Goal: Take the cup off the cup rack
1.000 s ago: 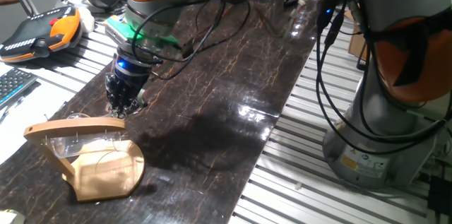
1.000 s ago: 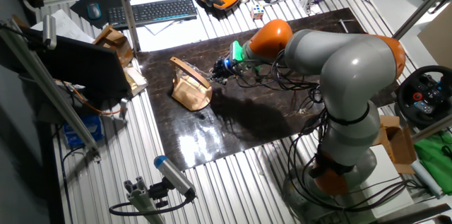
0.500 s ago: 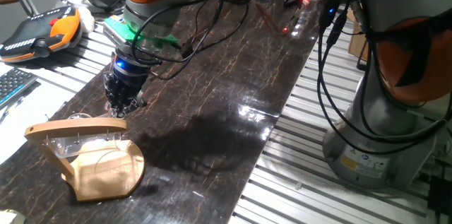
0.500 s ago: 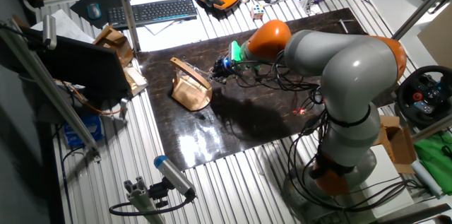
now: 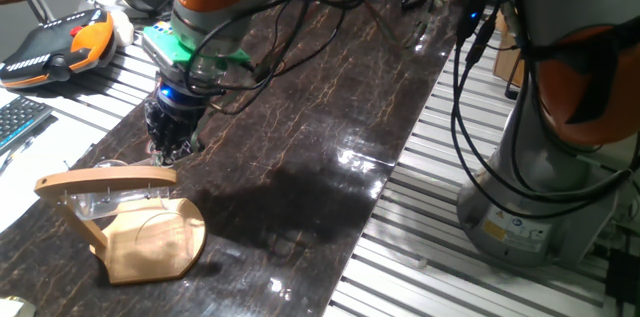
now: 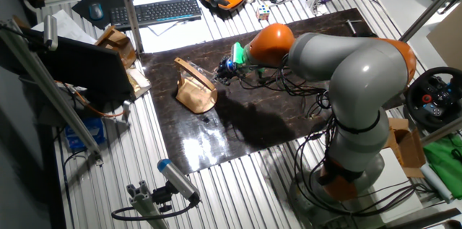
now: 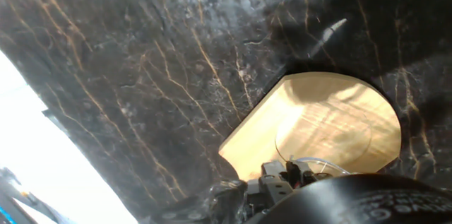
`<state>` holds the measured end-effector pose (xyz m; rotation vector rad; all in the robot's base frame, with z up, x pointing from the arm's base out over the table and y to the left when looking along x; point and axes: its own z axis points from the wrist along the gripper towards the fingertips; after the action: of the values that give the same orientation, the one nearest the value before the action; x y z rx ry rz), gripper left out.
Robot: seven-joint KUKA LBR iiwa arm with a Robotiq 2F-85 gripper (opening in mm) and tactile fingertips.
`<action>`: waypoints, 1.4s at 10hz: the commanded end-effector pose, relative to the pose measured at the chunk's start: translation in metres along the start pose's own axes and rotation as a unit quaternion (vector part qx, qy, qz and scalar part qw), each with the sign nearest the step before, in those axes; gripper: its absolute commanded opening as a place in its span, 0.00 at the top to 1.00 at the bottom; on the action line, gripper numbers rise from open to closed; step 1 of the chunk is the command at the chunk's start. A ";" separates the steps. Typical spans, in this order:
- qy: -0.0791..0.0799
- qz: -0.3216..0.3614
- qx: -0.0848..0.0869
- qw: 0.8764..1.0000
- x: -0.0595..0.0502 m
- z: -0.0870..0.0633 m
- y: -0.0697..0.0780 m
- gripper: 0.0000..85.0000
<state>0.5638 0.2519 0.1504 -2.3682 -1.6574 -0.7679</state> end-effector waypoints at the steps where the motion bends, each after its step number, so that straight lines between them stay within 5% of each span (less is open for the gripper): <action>1: -0.003 0.002 -0.002 1.000 0.000 0.000 0.000 0.88; 8: -0.005 0.015 -0.020 1.000 0.004 -0.006 0.006 0.98; 11: 0.002 0.021 -0.049 0.999 0.003 -0.009 0.009 0.98; 14: -0.009 0.024 -0.068 0.997 0.004 -0.014 0.014 0.98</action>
<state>0.5737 0.2437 0.1673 -2.5057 -1.5923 -0.8849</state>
